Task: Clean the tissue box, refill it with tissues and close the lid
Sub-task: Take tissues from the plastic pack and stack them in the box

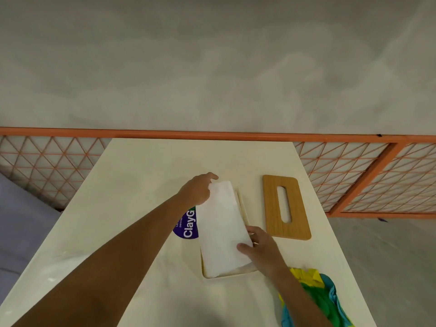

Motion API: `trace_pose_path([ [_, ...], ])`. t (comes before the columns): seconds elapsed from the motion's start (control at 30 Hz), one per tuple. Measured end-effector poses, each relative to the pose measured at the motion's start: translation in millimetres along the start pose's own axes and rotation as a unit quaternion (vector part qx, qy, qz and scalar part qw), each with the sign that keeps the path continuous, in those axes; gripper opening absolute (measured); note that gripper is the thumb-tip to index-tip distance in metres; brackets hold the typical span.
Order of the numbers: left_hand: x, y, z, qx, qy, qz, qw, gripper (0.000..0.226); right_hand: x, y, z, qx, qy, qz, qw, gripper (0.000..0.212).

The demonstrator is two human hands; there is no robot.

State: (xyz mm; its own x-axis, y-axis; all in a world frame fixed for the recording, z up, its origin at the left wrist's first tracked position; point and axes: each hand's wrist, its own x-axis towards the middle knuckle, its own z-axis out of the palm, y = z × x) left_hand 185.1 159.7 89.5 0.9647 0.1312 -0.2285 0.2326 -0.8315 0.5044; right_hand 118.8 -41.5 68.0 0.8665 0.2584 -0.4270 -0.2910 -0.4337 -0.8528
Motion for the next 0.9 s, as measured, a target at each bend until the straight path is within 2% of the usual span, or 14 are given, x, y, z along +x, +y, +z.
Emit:
trace_pose_path([
  [0.13,3.7,-2.9,17.0,-0.011,0.005,0.040,0.999,0.044,1.2,3.0,5.8,-0.102,-0.007,-0.016,0.995,0.046],
  [0.3,7.7,-8.5,35.5,-0.022,0.023,0.050,0.998,0.041,0.0,6.3,5.8,-0.144,-0.005,-0.036,0.989,0.050],
  [0.47,0.8,-15.4,37.5,0.075,0.060,0.066,0.993,0.040,-2.2,5.1,-3.4,-0.173,-0.001,-0.036,0.984,0.045],
  [0.57,-12.4,-22.1,30.2,0.094,0.092,0.072,0.989,0.039,-2.5,-0.9,-11.6,-0.197,0.030,-0.043,0.979,0.038],
  [0.7,-35.5,-36.4,17.5,0.049,0.111,0.061,0.991,0.039,-4.7,-18.5,-11.3,-0.218,0.051,-0.076,0.972,0.029],
  [0.9,-75.5,-68.9,-3.2,-0.025,0.143,0.039,0.989,0.040,-10.2,-53.4,31.9,-0.204,0.000,-0.112,0.973,0.023],
])
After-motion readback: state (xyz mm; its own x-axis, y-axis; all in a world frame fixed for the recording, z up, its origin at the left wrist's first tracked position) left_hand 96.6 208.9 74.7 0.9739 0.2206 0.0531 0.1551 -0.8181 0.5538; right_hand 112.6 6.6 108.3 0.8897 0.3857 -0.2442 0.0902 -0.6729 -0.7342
